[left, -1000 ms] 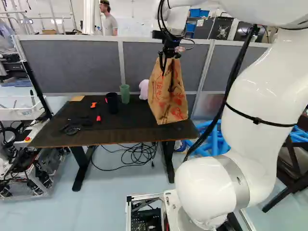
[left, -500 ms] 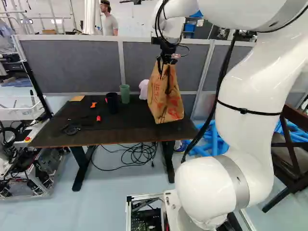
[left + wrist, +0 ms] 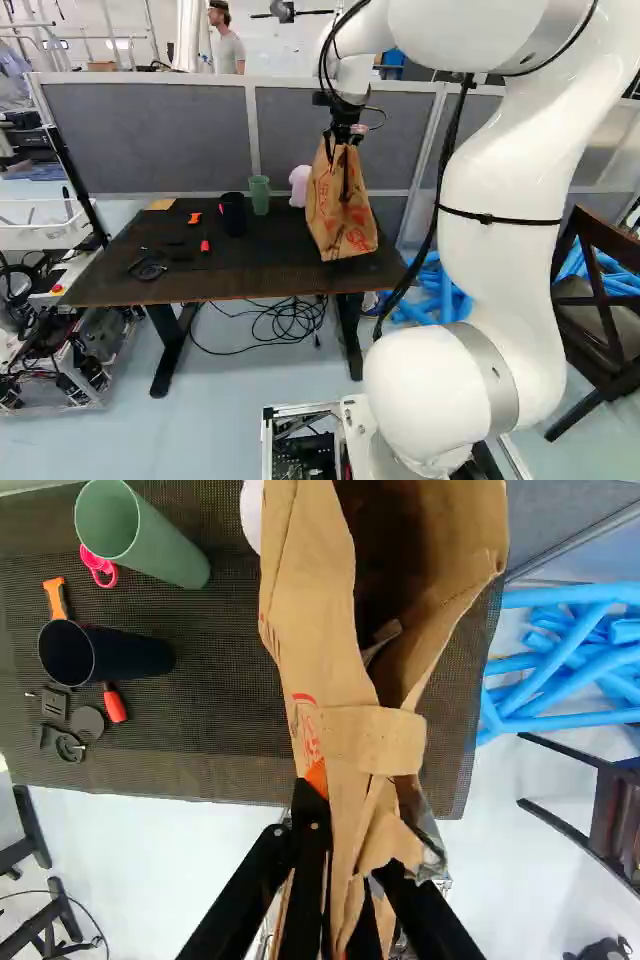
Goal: Pick up the bag on the ground and place it on the table
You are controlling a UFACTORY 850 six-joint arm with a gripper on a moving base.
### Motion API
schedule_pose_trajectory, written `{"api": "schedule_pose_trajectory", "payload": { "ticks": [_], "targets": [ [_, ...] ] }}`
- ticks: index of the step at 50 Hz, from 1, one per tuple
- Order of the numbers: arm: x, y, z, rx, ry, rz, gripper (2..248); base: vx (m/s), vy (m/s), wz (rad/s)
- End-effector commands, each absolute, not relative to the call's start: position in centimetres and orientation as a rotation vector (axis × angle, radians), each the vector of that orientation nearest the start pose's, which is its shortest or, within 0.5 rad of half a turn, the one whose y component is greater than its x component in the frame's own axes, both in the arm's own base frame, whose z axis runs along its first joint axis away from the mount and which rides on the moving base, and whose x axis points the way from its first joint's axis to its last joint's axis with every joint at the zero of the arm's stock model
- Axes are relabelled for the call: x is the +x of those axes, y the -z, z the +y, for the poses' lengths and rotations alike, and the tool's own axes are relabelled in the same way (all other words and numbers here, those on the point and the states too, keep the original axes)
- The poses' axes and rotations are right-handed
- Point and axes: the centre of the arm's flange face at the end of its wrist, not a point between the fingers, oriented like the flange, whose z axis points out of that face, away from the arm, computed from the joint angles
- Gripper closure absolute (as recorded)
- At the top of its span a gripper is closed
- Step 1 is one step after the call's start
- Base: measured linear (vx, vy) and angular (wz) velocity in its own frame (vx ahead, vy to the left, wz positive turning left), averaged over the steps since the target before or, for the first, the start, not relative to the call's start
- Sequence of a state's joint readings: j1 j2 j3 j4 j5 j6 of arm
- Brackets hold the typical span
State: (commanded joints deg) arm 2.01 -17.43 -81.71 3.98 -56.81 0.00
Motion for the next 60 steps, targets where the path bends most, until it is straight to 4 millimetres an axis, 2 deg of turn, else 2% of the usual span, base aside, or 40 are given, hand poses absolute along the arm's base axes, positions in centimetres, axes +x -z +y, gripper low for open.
{"api": "schedule_pose_trajectory", "payload": {
  "ticks": [12,34,60],
  "targets": [
    [58.5,-57.9,2.7,-3.075,0.179,-0.002,229,0.0,0.0,0.0],
    [58.5,-54.6,3.1,-3.08,0.122,-0.008,229,0.0,0.0,0.0],
    [60.1,-50.6,3.1,-3.082,0.13,-0.002,229,0.0,0.0,0.0]
  ]
}}
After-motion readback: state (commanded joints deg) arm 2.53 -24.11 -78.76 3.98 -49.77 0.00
